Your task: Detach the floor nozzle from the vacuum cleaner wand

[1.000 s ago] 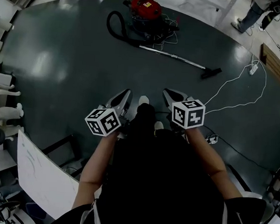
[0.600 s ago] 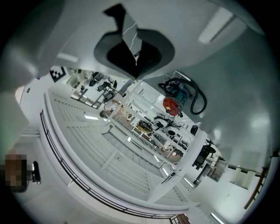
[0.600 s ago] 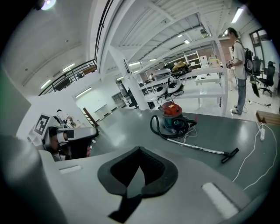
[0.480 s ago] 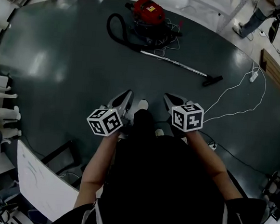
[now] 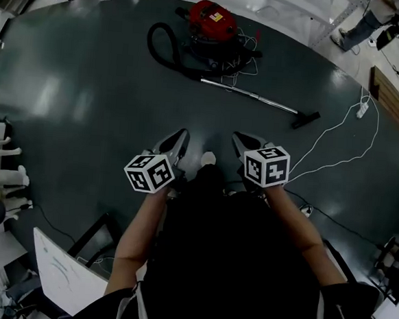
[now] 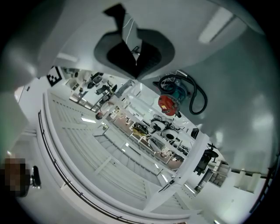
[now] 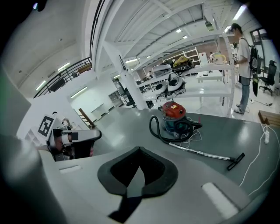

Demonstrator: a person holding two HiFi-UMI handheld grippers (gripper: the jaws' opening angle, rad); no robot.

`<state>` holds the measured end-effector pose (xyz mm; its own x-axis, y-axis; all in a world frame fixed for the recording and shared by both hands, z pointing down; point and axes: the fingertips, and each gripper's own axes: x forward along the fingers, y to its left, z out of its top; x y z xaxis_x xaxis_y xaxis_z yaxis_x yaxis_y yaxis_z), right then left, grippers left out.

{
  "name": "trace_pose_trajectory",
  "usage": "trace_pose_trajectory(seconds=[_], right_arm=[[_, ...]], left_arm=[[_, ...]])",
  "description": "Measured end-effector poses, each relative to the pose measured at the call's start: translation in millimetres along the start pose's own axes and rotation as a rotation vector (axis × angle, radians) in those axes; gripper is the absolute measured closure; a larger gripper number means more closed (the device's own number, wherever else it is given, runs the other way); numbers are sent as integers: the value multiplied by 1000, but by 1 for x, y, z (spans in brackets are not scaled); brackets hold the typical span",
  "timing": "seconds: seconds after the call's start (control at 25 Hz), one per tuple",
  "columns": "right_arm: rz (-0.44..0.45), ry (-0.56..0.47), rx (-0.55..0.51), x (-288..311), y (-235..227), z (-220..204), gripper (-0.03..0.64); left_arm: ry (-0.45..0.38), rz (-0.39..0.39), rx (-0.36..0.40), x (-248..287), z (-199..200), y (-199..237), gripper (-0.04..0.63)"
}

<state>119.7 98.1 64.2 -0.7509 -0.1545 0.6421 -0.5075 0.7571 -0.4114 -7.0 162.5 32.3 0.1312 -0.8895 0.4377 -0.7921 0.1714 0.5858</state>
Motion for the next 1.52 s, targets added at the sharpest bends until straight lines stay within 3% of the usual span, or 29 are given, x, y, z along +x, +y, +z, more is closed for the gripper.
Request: trace_pose_trajectory(seconds=[0.6, 0.92, 1.12, 1.52], right_arm=[[-59, 41, 21, 63, -37, 63, 620], [-5, 86, -3, 94, -68, 104, 619], [27, 105, -4, 118, -96, 127, 620], [75, 179, -2, 166, -143, 132, 620]], left_arm=[[75, -17, -10, 64, 48, 53, 588], [65, 65, -70, 95, 74, 67, 586], [70, 81, -61, 134, 94, 66, 588], [132, 137, -31, 192, 101, 78, 586]])
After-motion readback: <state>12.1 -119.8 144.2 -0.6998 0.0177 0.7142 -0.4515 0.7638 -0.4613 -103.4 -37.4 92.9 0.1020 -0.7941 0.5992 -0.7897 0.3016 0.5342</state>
